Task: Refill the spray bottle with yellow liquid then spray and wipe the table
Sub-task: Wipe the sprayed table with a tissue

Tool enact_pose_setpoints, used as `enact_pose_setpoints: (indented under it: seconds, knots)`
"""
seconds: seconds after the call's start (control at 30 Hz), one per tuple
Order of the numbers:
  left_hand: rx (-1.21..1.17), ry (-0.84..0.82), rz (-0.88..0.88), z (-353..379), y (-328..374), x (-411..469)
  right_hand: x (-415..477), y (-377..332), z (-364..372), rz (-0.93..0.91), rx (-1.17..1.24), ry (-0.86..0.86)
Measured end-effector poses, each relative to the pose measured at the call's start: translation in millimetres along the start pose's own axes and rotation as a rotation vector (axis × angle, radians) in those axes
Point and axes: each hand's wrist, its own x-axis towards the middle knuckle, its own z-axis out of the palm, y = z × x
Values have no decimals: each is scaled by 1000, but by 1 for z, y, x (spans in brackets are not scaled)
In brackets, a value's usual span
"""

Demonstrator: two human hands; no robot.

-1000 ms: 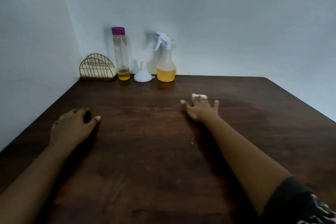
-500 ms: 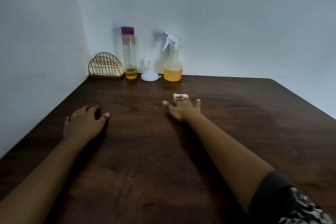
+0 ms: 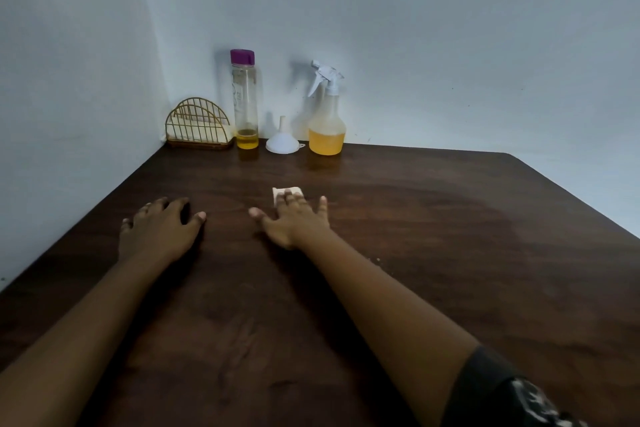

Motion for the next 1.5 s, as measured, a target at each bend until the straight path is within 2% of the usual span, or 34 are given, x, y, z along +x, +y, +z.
enact_pose_setpoints:
  seconds: [0.07,0.17,0.27,0.33,0.5,0.57,0.63,0.73,0.83,0.9,1.07,1.13,1.23,1.33,1.4,1.5]
  knots:
    - [-7,-1,2,-1,0,0,-11,42,-5,89,8,34]
    - [-7,-7,6,0,1,-1,-35,116,-18,321,40,55]
    - [4,-12,7,1,0,-1,-51,140,-23,438,65,9]
    - [5,-15,2,1,-1,-1,-51,116,-15,412,48,15]
    - [19,-4,10,2,-2,-1,-64,0,13,51,-16,-24]
    - [20,-3,14,2,-3,-1,-74,-3,14,0,-21,-47]
    - [17,-8,15,3,-5,-1,-82,30,11,43,-9,-15]
    - [21,-18,23,3,-6,-3,-101,99,-2,254,11,16]
    - [26,-23,23,2,-3,-5,-113,126,-11,398,43,-17]
    - [24,-24,22,1,-1,-6,-112,107,-5,384,32,-14]
    - [29,-19,24,-2,1,-10,-126,4,24,41,14,0]
    - [31,-21,30,-2,1,-10,-133,1,27,-4,30,-5]
    - [33,-33,33,-2,1,-12,-148,54,24,86,33,67]
    - [27,-38,35,-3,2,-13,-173,118,12,343,31,91]
    - [32,-43,31,-3,2,-13,-183,126,9,438,34,73]
    - [37,-45,38,-4,2,-15,-179,79,21,311,34,107]
